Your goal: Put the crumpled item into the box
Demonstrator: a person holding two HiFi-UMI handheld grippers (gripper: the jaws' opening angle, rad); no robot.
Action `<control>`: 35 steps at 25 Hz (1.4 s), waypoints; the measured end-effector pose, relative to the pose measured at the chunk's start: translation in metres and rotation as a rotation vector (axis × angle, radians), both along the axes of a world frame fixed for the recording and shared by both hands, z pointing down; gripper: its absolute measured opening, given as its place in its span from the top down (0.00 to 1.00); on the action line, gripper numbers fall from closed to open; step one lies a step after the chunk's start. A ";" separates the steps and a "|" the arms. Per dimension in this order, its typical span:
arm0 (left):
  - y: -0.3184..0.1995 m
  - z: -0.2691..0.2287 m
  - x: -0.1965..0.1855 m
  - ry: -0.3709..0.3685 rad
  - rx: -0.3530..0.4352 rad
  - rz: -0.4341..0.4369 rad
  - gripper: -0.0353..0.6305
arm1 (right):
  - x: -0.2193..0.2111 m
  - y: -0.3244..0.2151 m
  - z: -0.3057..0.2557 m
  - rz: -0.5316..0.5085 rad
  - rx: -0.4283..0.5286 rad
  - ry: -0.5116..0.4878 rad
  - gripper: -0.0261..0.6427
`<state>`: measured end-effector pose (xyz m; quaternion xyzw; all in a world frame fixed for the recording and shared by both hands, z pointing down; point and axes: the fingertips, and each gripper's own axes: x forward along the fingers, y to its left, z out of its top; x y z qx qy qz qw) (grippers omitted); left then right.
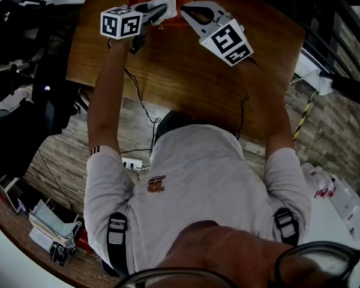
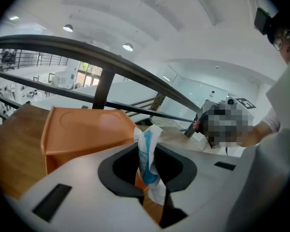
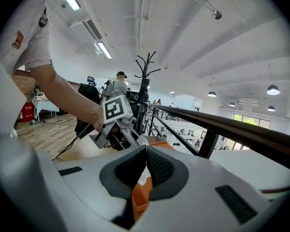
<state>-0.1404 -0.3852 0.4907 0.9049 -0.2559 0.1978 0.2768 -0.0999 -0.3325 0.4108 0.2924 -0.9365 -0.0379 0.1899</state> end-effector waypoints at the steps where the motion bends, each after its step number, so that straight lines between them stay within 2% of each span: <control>1: -0.003 0.005 0.002 -0.017 -0.020 0.011 0.82 | 0.001 -0.001 0.001 0.000 0.000 0.005 0.91; 6: -0.014 0.032 0.018 -0.085 -0.133 0.071 0.82 | 0.008 -0.009 0.006 -0.004 0.002 0.032 0.91; 11: -0.021 0.054 0.022 -0.121 -0.217 0.106 0.82 | 0.010 -0.014 0.014 -0.004 0.003 0.045 0.91; 17: -0.027 0.069 0.027 -0.166 -0.249 0.111 0.81 | 0.017 -0.015 0.017 -0.018 0.018 0.062 0.91; 19: -0.029 0.075 0.025 -0.213 -0.247 0.101 0.76 | 0.019 -0.016 0.019 -0.022 0.024 0.070 0.91; 25: -0.029 0.087 0.010 -0.364 -0.199 0.072 0.57 | 0.020 -0.015 0.021 -0.023 0.014 0.057 0.91; 28: -0.032 0.085 0.002 -0.413 -0.151 0.034 0.52 | 0.020 -0.013 0.021 -0.033 0.015 0.064 0.91; 35: -0.041 0.065 -0.024 -0.503 0.063 -0.059 0.46 | 0.011 -0.005 0.026 -0.041 0.009 0.065 0.91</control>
